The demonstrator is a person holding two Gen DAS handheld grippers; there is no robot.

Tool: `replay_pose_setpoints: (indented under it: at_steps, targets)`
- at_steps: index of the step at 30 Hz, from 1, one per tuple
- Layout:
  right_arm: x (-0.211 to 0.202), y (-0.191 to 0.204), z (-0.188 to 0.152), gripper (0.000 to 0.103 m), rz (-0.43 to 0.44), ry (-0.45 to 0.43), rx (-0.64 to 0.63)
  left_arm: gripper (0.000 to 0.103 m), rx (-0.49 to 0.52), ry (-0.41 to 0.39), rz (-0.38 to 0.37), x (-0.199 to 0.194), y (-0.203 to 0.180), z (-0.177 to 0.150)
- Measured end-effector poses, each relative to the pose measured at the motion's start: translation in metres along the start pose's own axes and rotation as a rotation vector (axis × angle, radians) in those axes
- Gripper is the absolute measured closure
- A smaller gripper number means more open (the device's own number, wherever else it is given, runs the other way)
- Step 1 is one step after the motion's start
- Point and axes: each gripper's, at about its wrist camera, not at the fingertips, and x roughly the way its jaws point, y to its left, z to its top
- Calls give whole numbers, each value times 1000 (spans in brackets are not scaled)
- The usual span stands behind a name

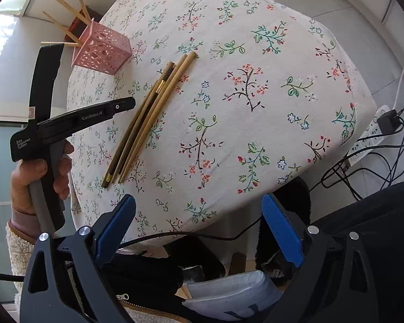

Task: Organize utensils
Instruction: 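Grasp a bamboo chopstick with the left gripper while the right gripper approaches the pile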

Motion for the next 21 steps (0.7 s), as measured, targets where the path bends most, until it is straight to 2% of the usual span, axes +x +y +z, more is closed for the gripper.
replay_pose_setpoints:
  at_steps: [3,5,8,12,15,19,21]
  targets:
    - [2,-6,5,11,-6,4,17,82,8,6,-22,6,-5,8]
    - [3,-11,8,11,-8,8,29,83,12,2,-8,5,-3,13]
    - [2,-16,10,11,-9,9,38,84,18,36,-1,11,-1,13]
    - [-1,-21,12,11,-4,5,46,84,7,10,-25,5,-4,36]
    - [-1,-22,13,11,-2,4,50,84,34,7,-32,-4,-8,38]
    - [0,-21,13,11,-4,3,48,84,62,39,-10,1,-19,31]
    - [-2,-20,14,11,-8,-4,49,84,59,43,-23,4,-20,33]
